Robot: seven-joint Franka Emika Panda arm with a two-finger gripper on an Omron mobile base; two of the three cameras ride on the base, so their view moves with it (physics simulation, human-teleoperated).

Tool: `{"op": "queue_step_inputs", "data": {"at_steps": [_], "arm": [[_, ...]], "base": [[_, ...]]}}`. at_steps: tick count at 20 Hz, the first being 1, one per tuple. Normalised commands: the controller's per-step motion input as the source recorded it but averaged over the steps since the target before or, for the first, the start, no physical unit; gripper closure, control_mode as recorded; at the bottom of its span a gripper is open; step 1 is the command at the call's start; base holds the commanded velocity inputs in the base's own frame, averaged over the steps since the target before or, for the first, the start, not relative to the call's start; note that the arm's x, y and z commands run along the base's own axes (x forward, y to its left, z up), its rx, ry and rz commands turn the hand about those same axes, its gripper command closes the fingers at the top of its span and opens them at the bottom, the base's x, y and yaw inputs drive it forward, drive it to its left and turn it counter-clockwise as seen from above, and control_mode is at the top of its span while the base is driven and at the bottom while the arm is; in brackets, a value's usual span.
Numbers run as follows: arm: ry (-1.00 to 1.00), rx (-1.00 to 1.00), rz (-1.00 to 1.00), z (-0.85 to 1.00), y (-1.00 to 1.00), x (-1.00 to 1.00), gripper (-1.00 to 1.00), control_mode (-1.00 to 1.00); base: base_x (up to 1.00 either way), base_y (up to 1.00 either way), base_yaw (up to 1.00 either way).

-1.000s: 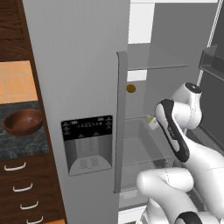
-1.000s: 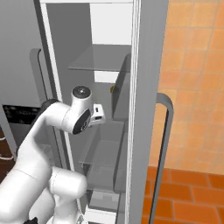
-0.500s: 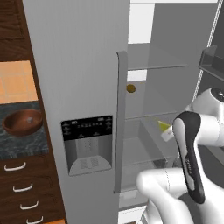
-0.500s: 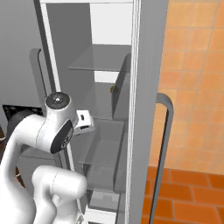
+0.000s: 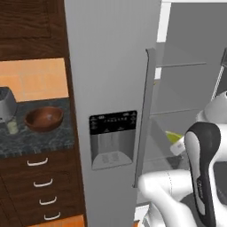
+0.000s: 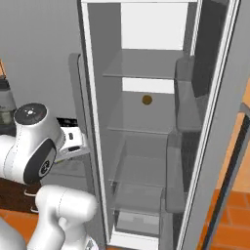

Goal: Grab a lemon wedge from the fridge and one ice cube from the ice bowl, and put them in the glass of lemonade.

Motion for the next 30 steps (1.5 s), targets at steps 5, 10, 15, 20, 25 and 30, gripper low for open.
{"op": "queue_step_inputs", "data": {"at_steps": [5,10,15,20,25,30], "arm": [[0.00,0.00,0.00,0.00,0.00,0.00,1.00,1.00],[0.00,0.00,0.00,0.00,0.00,0.00,1.00,1.00],[0.00,0.00,0.00,0.00,0.00,0.00,1.00,1.00],[0.00,0.00,0.00,0.00,0.00,0.00,1.00,1.00],[0.00,0.00,0.00,0.00,0.00,0.00,1.00,1.00],[0.00,0.00,0.00,0.00,0.00,0.00,1.00,1.00]], "base": [[0.00,1.00,0.00],[0.02,1.00,0.00],[0.23,1.00,-0.08],[0.50,1.00,-0.26],[0.73,0.96,-0.36],[0.96,0.62,-0.33]]}}
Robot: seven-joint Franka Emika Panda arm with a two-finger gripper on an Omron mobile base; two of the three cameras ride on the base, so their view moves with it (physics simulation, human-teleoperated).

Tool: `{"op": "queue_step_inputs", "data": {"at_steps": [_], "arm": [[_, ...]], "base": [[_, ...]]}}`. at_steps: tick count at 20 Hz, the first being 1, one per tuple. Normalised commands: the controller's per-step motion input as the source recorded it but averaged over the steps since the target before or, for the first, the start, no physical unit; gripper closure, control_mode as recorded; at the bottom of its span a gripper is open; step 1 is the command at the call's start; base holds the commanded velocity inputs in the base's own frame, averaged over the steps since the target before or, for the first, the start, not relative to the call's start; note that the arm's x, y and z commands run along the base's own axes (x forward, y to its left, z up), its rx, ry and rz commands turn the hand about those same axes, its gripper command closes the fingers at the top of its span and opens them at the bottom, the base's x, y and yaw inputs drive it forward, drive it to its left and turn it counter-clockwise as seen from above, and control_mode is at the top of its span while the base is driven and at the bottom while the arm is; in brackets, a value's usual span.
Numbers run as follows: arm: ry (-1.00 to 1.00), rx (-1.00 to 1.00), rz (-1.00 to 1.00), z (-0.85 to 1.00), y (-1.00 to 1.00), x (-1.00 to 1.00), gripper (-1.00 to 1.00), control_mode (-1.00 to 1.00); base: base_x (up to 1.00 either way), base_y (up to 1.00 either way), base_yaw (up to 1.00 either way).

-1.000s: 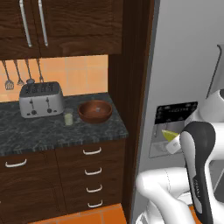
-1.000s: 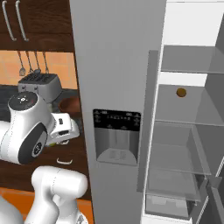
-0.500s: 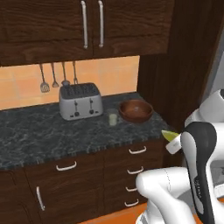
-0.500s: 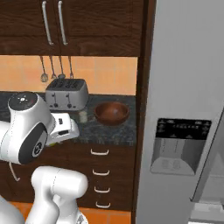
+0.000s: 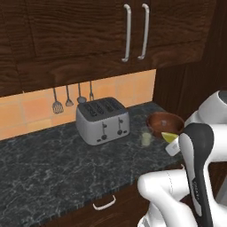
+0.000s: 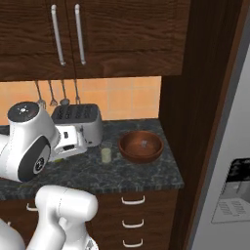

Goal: Grab a lemon wedge from the fridge and one ice cube from the ice bowl, and put them in the glass of lemonade.

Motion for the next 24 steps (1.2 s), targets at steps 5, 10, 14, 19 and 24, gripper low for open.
{"op": "queue_step_inputs", "data": {"at_steps": [5,10,14,19,24], "arm": [[0.00,0.00,0.00,0.00,0.01,0.02,1.00,-1.00],[0.00,0.00,0.01,-0.01,0.00,0.00,1.00,-1.00],[0.13,-0.17,0.32,-0.05,0.00,0.00,1.00,-1.00],[0.01,-0.44,0.66,-0.02,-0.05,-0.01,1.00,-1.00],[-0.10,-0.55,0.75,-0.01,-0.32,-0.08,1.00,-1.00]], "base": [[0.44,0.09,-0.08],[0.00,0.00,0.00],[0.00,0.00,0.00],[0.00,0.00,0.00],[0.00,0.00,0.00]]}}
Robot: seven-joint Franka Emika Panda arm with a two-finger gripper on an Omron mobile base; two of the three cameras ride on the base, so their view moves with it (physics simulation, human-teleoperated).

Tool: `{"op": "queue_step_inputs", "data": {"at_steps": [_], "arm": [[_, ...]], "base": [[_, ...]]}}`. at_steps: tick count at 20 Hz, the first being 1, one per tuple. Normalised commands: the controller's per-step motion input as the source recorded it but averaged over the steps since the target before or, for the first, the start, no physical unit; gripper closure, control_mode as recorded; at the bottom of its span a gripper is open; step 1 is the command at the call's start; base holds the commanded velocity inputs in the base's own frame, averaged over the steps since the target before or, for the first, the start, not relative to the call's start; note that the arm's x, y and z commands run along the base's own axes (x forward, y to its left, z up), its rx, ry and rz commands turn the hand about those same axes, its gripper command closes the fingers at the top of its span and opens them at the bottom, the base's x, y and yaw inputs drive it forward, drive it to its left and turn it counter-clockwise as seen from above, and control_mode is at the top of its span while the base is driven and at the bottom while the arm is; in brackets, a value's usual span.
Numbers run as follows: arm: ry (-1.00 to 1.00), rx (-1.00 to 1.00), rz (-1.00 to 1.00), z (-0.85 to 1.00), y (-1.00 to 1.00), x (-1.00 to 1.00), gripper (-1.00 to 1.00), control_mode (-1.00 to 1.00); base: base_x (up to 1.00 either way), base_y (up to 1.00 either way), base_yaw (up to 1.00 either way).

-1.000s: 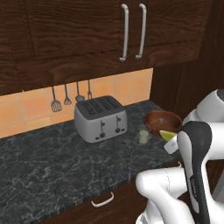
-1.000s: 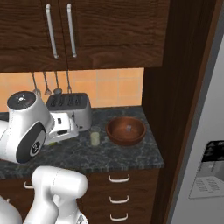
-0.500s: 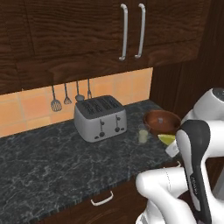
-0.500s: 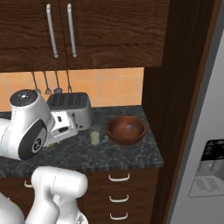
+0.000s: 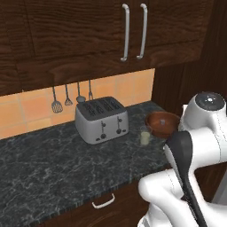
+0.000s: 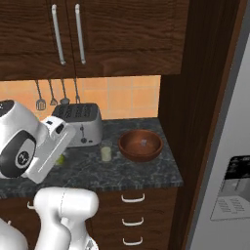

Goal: Grab a lemon wedge from the fridge and one ice cube from the ice bowl, and put them in the glass of lemonade.

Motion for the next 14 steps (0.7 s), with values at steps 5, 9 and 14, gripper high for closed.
{"op": "queue_step_inputs", "data": {"at_steps": [5,9,14], "arm": [[-0.02,-0.59,0.71,0.00,-0.32,-0.04,1.00,-1.00],[0.13,-0.62,0.68,0.00,-0.31,-0.10,1.00,-1.00],[0.03,-0.48,0.65,-0.14,-0.25,0.01,1.00,-1.00]], "base": [[0.00,0.00,0.00],[0.00,0.00,0.00],[0.00,0.00,0.00]]}}
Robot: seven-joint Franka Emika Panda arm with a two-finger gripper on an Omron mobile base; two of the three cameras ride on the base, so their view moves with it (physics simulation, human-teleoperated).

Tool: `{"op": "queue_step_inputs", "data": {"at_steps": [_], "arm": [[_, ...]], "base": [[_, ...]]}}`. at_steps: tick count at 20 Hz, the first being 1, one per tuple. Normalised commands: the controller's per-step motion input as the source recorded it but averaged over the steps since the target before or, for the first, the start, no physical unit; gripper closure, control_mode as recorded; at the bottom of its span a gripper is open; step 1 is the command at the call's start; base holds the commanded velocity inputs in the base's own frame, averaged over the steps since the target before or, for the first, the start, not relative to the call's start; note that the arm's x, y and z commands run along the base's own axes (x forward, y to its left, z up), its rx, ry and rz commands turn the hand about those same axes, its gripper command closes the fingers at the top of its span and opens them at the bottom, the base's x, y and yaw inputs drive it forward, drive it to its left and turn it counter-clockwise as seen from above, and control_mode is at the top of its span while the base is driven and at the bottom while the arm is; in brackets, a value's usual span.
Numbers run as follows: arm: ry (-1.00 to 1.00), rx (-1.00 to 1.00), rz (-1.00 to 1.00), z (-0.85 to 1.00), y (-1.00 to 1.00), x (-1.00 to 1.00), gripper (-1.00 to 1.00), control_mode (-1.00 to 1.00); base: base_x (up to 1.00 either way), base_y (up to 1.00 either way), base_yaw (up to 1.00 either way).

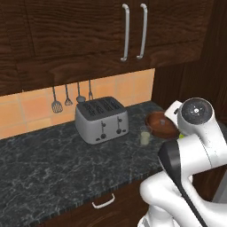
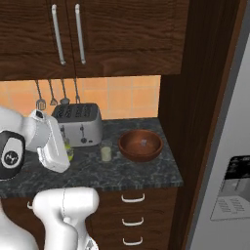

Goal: Grab a lemon wedge from the fridge and one ice cube from the ice bowl, and put them in the glass of lemonade.

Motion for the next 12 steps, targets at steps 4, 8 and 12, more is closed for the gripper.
{"op": "queue_step_inputs", "data": {"at_steps": [4,8,12], "arm": [[0.00,-0.11,0.26,-0.09,-0.07,0.16,1.00,-1.00],[0.00,0.00,0.03,-0.02,0.00,0.03,1.00,-1.00],[-0.01,-0.09,0.01,-0.44,0.00,0.88,1.00,-1.00]], "base": [[0.00,0.00,0.00],[0.00,0.00,0.00],[0.00,0.00,0.00]]}}
